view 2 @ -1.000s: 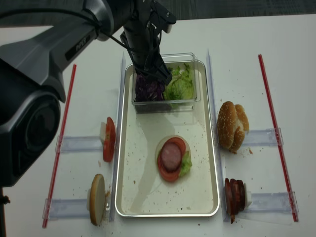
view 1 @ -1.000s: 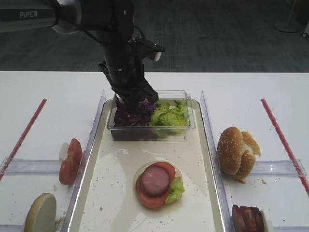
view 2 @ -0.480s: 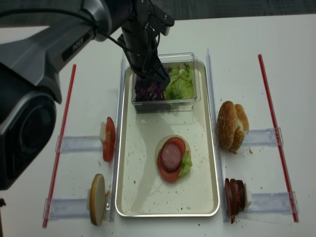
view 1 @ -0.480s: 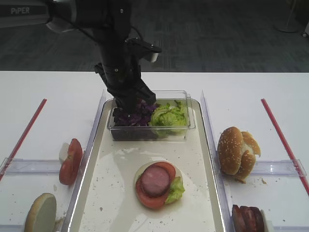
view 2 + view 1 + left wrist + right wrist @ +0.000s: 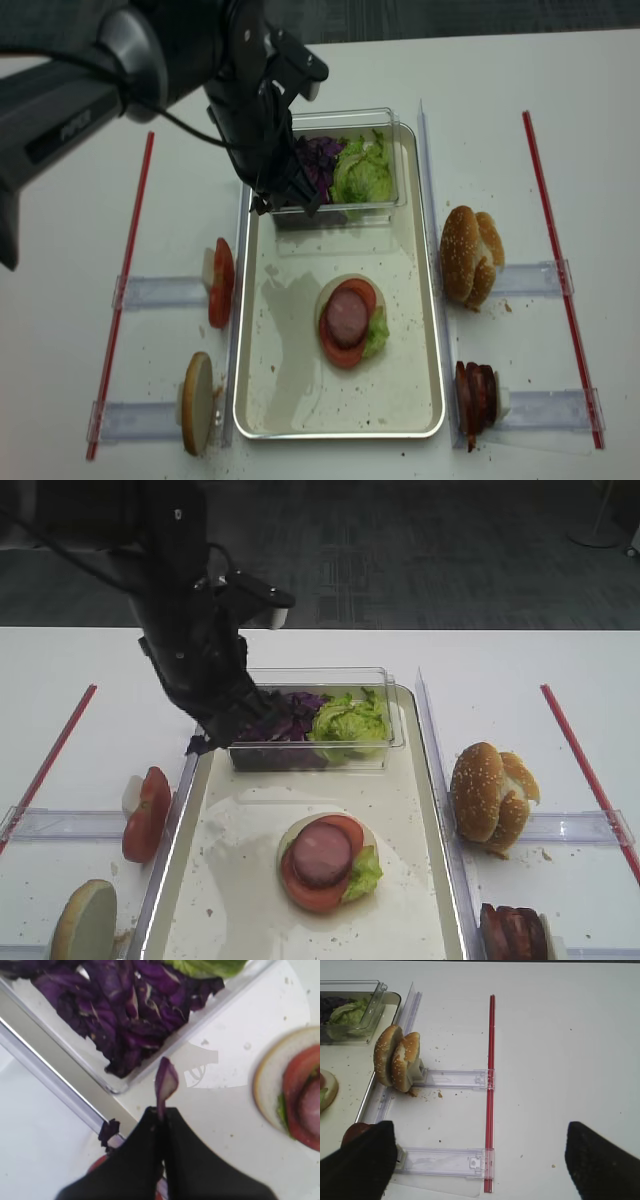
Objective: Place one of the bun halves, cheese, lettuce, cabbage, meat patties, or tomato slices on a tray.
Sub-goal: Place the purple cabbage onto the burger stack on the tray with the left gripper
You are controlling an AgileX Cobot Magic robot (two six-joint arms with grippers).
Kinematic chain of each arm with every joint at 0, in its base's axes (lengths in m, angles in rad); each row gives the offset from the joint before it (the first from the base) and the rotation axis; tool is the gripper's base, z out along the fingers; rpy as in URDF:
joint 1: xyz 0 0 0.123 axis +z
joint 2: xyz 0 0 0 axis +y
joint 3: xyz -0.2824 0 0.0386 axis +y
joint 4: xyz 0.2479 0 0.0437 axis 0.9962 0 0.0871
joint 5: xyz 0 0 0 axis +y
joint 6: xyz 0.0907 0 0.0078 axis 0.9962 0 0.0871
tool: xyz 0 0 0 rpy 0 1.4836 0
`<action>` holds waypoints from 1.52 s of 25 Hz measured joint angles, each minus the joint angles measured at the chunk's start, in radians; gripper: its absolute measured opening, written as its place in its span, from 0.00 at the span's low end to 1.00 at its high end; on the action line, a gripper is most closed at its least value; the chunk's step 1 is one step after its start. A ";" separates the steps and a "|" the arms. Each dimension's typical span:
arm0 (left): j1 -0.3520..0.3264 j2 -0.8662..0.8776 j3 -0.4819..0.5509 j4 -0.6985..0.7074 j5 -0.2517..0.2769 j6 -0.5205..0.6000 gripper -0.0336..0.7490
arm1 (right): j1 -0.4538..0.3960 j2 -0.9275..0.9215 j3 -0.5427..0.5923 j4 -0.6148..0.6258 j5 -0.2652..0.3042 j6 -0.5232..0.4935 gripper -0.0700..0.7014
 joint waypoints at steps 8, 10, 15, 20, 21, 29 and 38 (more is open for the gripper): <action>0.000 -0.070 0.140 -0.035 -0.034 0.015 0.03 | 0.000 0.000 0.000 0.000 0.000 0.000 0.99; 0.000 -0.072 0.140 -0.059 -0.043 0.021 0.03 | 0.000 0.000 0.000 0.000 0.000 0.000 0.99; -0.006 -0.072 0.140 -0.087 -0.056 0.037 0.03 | 0.000 0.000 0.000 0.000 0.000 0.000 0.99; -0.082 -0.072 0.140 -0.087 -0.071 0.040 0.03 | 0.000 0.000 0.000 0.000 0.000 0.000 0.99; -0.104 -0.072 0.140 -0.087 -0.071 0.042 0.03 | 0.000 0.000 0.000 0.000 0.000 0.000 0.99; -0.258 -0.072 0.140 -0.107 -0.071 0.042 0.03 | 0.000 0.000 0.000 0.000 0.000 0.000 0.99; -0.276 -0.055 0.140 -0.133 -0.073 0.042 0.03 | 0.000 0.000 0.000 0.000 0.000 0.000 0.99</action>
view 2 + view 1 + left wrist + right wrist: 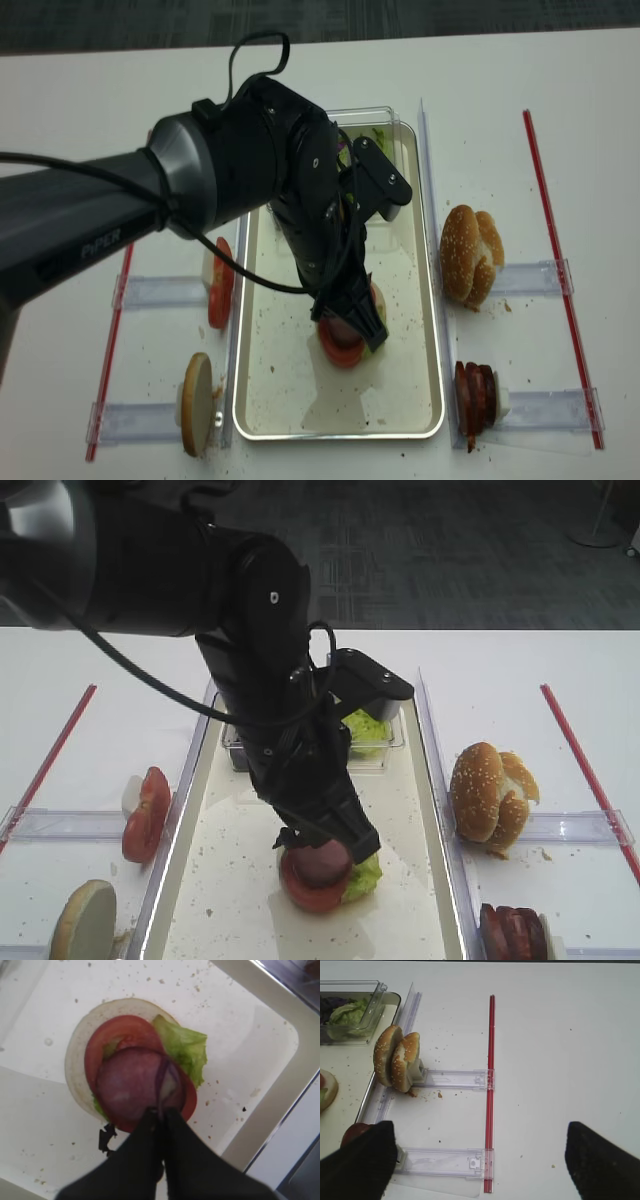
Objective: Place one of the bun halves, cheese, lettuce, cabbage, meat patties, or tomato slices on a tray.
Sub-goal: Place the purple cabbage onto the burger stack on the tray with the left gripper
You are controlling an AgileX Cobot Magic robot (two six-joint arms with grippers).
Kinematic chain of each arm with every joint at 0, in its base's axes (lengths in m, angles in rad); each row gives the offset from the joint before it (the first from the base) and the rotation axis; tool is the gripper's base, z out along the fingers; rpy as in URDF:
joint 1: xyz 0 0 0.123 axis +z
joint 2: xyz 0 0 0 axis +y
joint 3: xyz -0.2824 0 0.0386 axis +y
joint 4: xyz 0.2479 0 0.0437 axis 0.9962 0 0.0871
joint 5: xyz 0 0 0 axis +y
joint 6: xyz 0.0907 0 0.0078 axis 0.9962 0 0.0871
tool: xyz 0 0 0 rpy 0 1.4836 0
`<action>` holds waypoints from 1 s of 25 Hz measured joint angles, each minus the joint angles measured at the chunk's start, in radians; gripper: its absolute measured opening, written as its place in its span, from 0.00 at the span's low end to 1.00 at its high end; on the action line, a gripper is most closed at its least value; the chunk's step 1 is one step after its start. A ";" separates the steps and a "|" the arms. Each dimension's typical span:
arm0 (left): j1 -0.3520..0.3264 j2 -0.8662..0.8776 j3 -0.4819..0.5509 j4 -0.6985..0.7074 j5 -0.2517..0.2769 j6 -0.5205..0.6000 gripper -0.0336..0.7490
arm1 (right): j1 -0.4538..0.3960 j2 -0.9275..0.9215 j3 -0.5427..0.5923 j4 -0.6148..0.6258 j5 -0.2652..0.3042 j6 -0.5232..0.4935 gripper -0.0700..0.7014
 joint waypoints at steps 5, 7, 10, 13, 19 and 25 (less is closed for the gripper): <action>0.000 0.003 0.001 -0.002 0.000 0.000 0.03 | 0.000 0.000 0.000 0.000 0.000 0.000 0.99; 0.000 0.003 0.001 -0.004 -0.004 0.000 0.03 | 0.000 0.000 0.000 0.000 0.000 0.000 0.99; 0.000 0.003 0.001 -0.004 -0.012 0.000 0.03 | 0.000 0.000 0.000 0.000 0.000 0.000 0.99; 0.000 0.012 0.001 -0.004 -0.014 0.000 0.03 | 0.000 0.000 0.000 0.000 0.000 0.000 0.99; 0.000 0.041 0.002 -0.004 -0.014 0.000 0.03 | 0.000 0.000 0.000 0.000 0.000 0.000 0.99; 0.000 0.041 0.002 0.004 -0.016 0.000 0.03 | 0.000 0.000 0.000 0.000 0.000 0.000 0.99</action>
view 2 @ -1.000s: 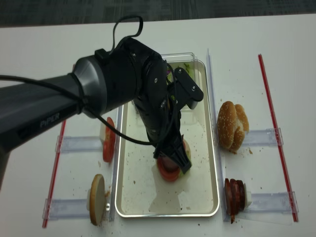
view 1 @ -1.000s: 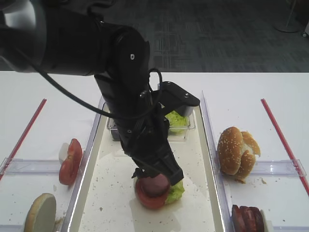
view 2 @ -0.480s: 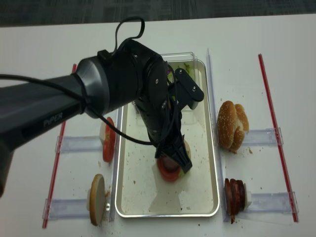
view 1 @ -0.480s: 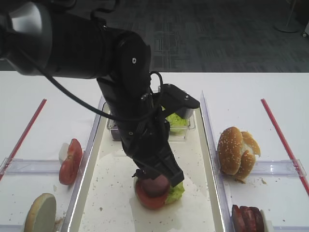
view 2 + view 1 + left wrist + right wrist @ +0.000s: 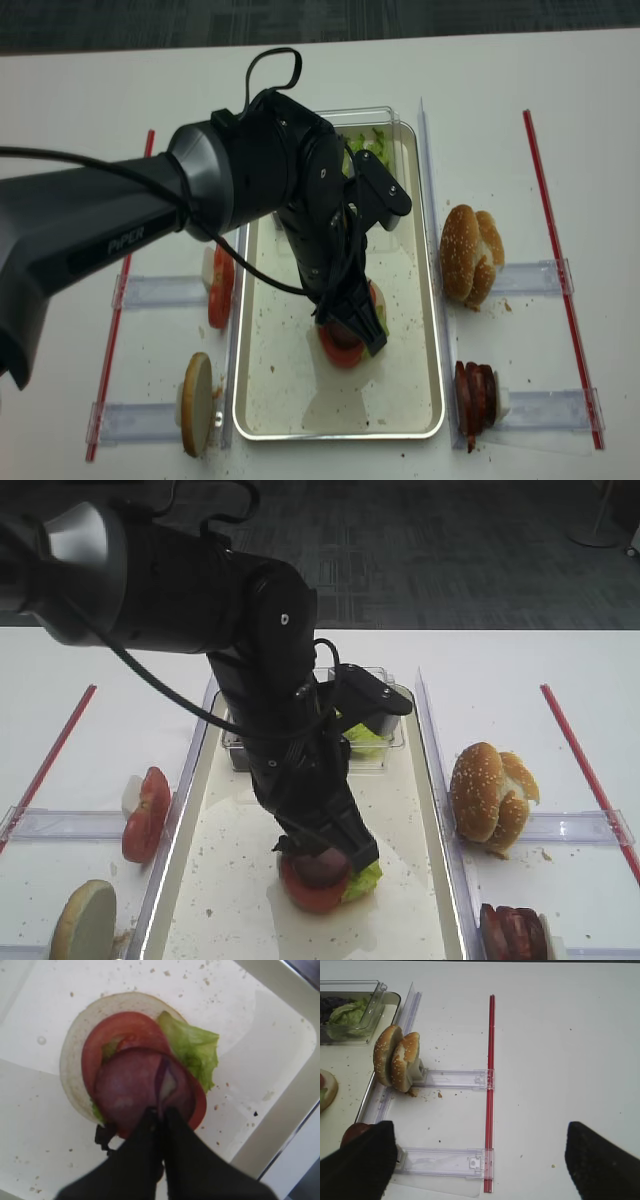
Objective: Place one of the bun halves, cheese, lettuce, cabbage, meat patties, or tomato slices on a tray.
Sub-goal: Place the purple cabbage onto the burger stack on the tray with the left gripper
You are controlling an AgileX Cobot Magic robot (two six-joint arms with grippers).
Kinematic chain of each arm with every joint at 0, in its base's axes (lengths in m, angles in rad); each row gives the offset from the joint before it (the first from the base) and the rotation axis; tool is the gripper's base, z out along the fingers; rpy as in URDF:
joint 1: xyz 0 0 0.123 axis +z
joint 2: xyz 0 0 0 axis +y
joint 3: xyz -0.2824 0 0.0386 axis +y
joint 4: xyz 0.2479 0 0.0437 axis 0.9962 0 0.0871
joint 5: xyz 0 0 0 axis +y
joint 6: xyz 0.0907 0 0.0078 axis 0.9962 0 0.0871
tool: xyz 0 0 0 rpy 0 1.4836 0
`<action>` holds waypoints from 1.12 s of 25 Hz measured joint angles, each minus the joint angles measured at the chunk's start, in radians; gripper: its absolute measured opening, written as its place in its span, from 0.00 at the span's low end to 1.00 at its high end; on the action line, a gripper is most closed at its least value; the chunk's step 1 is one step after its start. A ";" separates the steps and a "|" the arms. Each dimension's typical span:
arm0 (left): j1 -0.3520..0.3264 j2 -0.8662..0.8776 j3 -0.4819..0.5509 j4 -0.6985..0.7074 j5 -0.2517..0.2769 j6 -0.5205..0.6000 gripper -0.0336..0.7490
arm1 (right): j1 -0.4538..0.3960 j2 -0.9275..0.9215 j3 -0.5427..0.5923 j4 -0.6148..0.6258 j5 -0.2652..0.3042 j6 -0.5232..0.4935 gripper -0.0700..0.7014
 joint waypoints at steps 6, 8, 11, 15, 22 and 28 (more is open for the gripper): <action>0.000 0.000 0.000 0.000 -0.008 -0.005 0.13 | 0.000 0.000 0.000 0.000 0.000 0.000 0.99; 0.000 0.000 0.000 0.000 -0.012 -0.006 0.26 | 0.000 0.000 0.000 0.000 0.000 0.000 0.99; 0.002 0.000 0.000 0.000 -0.021 -0.013 0.46 | 0.000 0.000 0.000 0.000 0.000 0.000 0.99; 0.004 0.000 0.000 0.002 -0.028 -0.015 0.64 | 0.000 0.000 0.000 0.000 0.000 0.000 0.99; 0.004 0.000 0.000 0.009 -0.038 -0.015 0.71 | 0.000 0.000 0.000 0.000 0.000 0.000 0.99; 0.004 0.000 0.000 0.016 -0.041 -0.022 0.71 | 0.000 0.000 0.000 0.000 0.000 0.000 0.99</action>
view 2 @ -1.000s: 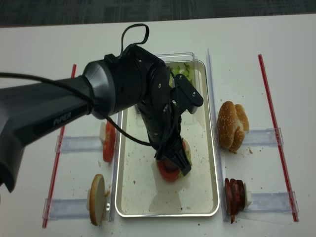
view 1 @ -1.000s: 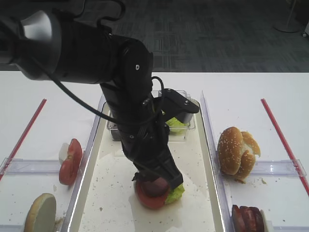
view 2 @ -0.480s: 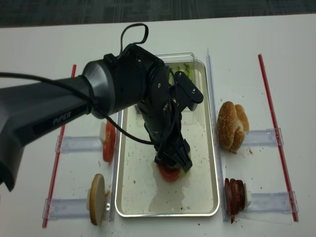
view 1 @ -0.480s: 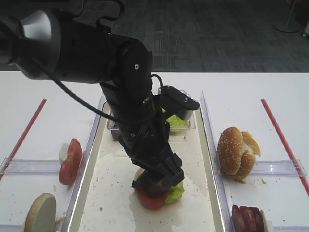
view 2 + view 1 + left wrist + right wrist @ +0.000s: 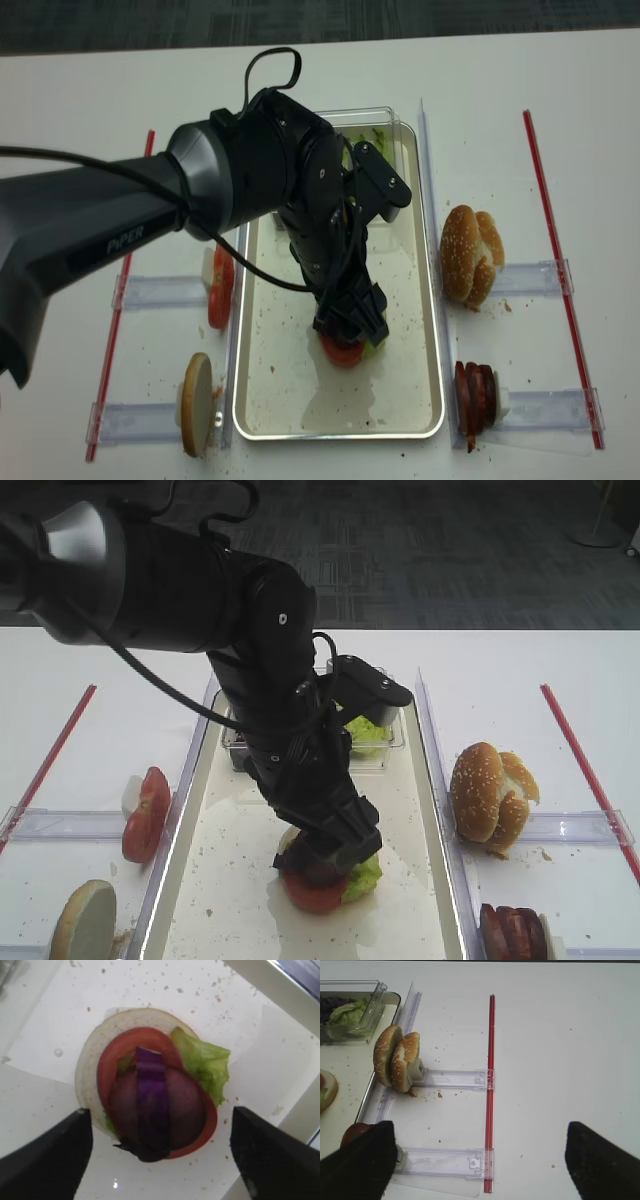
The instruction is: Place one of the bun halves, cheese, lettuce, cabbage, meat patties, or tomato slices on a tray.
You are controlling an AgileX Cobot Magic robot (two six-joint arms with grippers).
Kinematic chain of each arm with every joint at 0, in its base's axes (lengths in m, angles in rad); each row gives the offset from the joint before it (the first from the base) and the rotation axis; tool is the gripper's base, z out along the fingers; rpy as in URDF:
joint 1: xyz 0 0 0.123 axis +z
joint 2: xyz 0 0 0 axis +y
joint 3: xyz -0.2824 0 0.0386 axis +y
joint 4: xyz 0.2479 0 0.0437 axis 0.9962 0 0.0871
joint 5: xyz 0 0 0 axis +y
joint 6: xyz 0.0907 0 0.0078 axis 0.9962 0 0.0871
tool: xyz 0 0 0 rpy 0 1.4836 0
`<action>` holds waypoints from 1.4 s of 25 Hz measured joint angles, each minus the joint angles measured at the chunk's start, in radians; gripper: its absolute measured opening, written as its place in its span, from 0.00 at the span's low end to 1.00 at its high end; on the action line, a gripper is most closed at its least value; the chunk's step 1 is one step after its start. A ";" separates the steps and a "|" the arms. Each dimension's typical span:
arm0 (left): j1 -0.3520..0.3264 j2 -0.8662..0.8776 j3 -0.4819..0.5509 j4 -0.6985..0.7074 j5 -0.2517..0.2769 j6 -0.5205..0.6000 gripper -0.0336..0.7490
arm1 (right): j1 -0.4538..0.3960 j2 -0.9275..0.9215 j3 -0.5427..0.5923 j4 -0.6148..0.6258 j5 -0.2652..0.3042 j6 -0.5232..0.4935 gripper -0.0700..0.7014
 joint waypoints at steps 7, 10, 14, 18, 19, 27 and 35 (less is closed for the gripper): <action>0.043 0.000 0.000 0.001 -0.002 -0.025 0.71 | 0.000 0.000 0.000 0.000 0.000 0.000 0.99; 0.093 0.000 0.000 0.002 -0.002 -0.028 0.71 | 0.000 0.000 0.000 0.000 0.000 0.000 0.99; 0.180 0.000 -0.005 0.002 0.005 -0.030 0.71 | 0.000 0.000 0.000 0.000 0.000 0.000 0.99; 0.263 -0.002 -0.036 0.003 0.016 -0.030 0.71 | 0.000 0.000 0.000 0.000 0.000 0.000 0.99; 0.282 -0.002 -0.046 0.005 0.019 -0.030 0.71 | 0.000 0.000 0.000 0.000 0.000 0.000 0.99; 0.428 -0.016 -0.079 0.011 0.037 -0.030 0.71 | 0.000 0.000 0.000 0.000 0.000 0.000 0.99; 0.625 -0.016 -0.079 0.038 0.038 -0.030 0.71 | 0.000 0.000 0.000 0.000 0.000 0.000 0.99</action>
